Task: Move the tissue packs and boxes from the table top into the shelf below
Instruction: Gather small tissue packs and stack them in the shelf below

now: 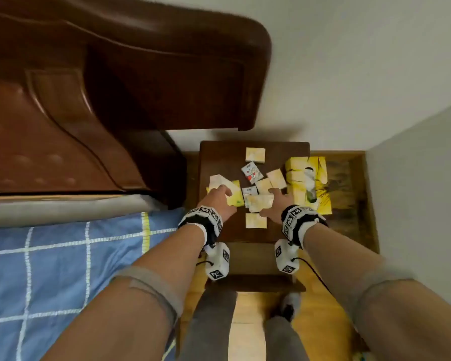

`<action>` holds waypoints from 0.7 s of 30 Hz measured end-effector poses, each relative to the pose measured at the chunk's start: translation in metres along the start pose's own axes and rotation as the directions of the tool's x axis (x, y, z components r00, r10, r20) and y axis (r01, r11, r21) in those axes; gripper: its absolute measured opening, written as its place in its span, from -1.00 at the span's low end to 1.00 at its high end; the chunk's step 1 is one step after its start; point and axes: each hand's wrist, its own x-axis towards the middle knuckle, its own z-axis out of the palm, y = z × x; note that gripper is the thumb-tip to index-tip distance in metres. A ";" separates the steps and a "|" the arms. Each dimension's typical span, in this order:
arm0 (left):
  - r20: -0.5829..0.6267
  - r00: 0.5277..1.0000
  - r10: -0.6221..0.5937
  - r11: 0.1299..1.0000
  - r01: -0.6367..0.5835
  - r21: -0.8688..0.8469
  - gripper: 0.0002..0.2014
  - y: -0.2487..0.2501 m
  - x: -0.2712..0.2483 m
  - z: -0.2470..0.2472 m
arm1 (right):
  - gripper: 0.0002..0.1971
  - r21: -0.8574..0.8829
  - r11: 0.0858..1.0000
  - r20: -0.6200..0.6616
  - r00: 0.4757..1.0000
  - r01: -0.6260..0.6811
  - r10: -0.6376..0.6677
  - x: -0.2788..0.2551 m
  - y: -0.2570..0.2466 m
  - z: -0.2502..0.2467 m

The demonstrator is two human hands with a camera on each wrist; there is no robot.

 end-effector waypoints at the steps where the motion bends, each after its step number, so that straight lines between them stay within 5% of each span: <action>1: 0.056 0.998 -0.027 0.999 0.029 -0.036 -0.67 -0.003 0.018 0.010 | -0.15 0.007 0.999 -0.017 0.999 -0.050 0.051 0.013 0.000 0.007; 5: 0.266 0.945 -0.189 0.915 0.268 -0.301 -0.84 -0.024 0.064 0.061 | 0.00 0.100 0.973 -0.087 0.973 -0.206 0.215 0.063 0.016 0.044; 9: 0.413 0.868 -0.274 0.776 0.453 -0.438 -0.70 -0.048 0.086 0.101 | 0.03 0.058 0.962 -0.159 0.949 -0.267 0.273 0.095 0.024 0.062; 12: 0.434 0.864 -0.255 0.648 0.486 -0.586 -0.38 -0.055 0.099 0.126 | -0.02 0.063 0.963 -0.183 0.946 -0.261 0.268 0.104 0.028 0.065; 16: 0.415 0.881 -0.225 0.534 0.468 -0.704 -0.31 -0.047 0.104 0.148 | -0.17 0.112 0.975 -0.201 0.957 -0.190 0.209 0.106 0.043 0.061; 21: 0.341 0.916 -0.209 0.601 0.396 -0.694 -0.46 -0.036 0.101 0.169 | -0.36 0.110 0.993 -0.259 0.964 -0.040 0.068 0.099 0.060 0.066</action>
